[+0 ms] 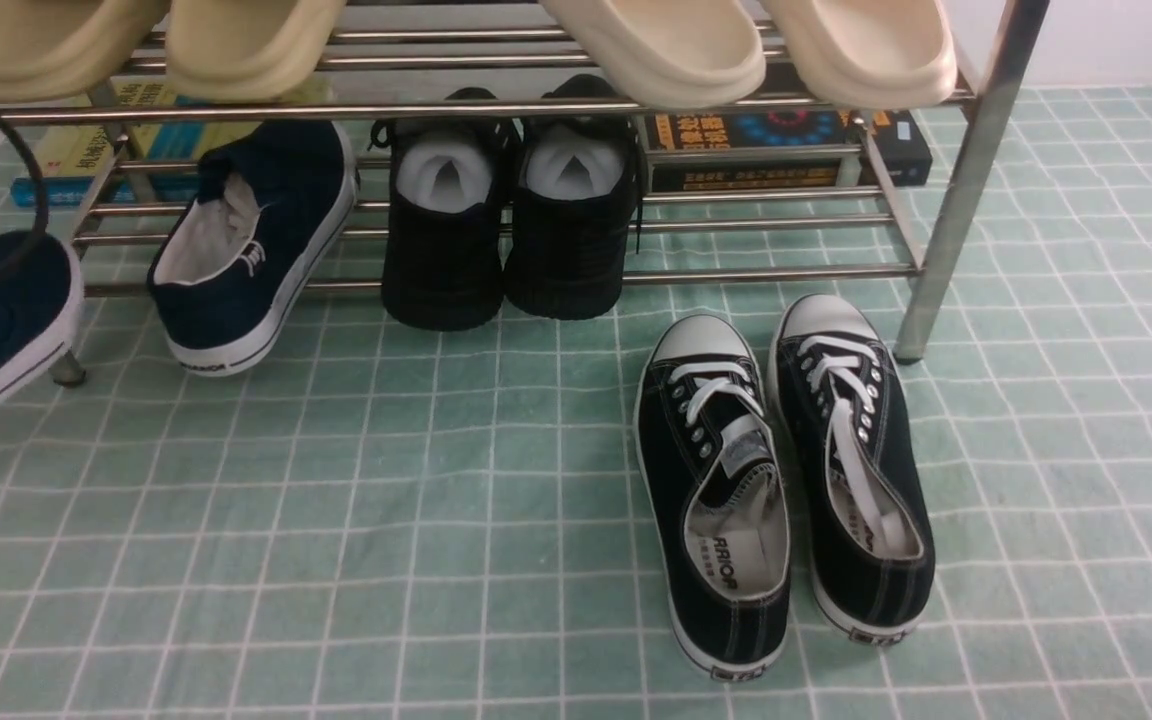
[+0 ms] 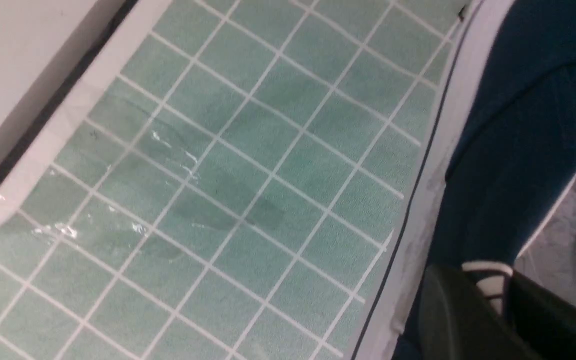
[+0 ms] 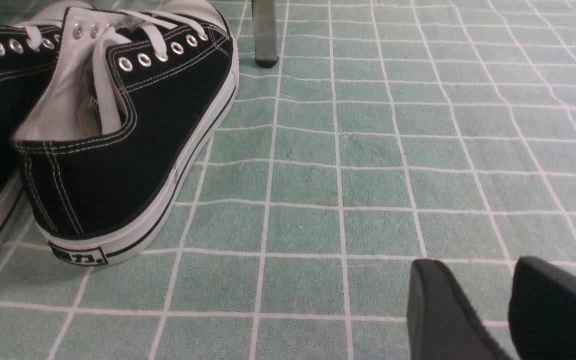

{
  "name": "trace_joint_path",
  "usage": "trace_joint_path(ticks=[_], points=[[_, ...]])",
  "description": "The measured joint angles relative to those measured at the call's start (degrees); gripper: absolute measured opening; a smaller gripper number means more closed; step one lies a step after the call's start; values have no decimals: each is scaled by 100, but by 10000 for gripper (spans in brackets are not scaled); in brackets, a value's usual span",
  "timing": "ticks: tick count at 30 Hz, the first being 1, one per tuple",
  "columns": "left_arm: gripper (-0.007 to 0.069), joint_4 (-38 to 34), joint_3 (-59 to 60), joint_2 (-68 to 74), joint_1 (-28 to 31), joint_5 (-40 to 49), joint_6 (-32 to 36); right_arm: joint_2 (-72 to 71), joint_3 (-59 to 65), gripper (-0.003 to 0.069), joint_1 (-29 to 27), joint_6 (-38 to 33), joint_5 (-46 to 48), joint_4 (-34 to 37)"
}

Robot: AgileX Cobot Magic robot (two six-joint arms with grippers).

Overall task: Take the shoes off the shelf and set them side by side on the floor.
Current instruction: 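Set the held shoe down on the floor in front of the rack with the left gripper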

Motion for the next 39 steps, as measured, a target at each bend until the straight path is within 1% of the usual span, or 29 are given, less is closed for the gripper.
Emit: trace_joint_path(ticks=[1, 4, 6, 7, 10, 14, 18, 23, 26, 27, 29, 30, 33, 36, 39], points=[[50, 25, 355, -119, 1, -217, -87, 0, 0, 237, 0, 0, 0, 0], [50, 62, 819, -217, 6, -592, -213, 0, 0, 237, 0, 0, 0, 0], [50, 70, 1327, -242, 6, -1183, -307, 0, 0, 237, 0, 0, 0, 0], [50, 70, 1358, -242, 6, -1230, -316, 0, 0, 237, 0, 0, 0, 0], [50, 38, 1854, -209, 6, -1912, -353, 0, 0, 237, 0, 0, 0, 0], [50, 38, 2169, -58, 6, -2378, -427, 0, 0, 237, 0, 0, 0, 0], [50, 50, 2235, 96, 6, -2593, -427, 0, 0, 237, 0, 0, 0, 0], [69, 133, 2235, 343, 6, -2628, -427, 0, 0, 237, 0, 0, 0, 0], [135, 181, 2235, 522, 6, -2590, -427, 0, 0, 237, 0, 0, 0, 0], [141, 181, 2235, 525, 6, -2584, -427, 0, 0, 237, 0, 0, 0, 0], [219, 213, 2132, 513, 6, -2445, -427, 0, 0, 237, 0, 0, 0, 0], [259, 226, 1998, 468, 6, -2321, -427, 0, 0, 237, 0, 0, 0, 0], [328, 245, 1577, 344, 6, -1956, -427, 0, 0, 237, 0, 0, 0, 0], [361, 282, 1059, 235, 6, -1420, -427, 0, 0, 237, 0, 0, 0, 0], [360, 276, 693, 209, 6, -1008, -352, 0, 0, 237, 0, 0, 5, 0]])
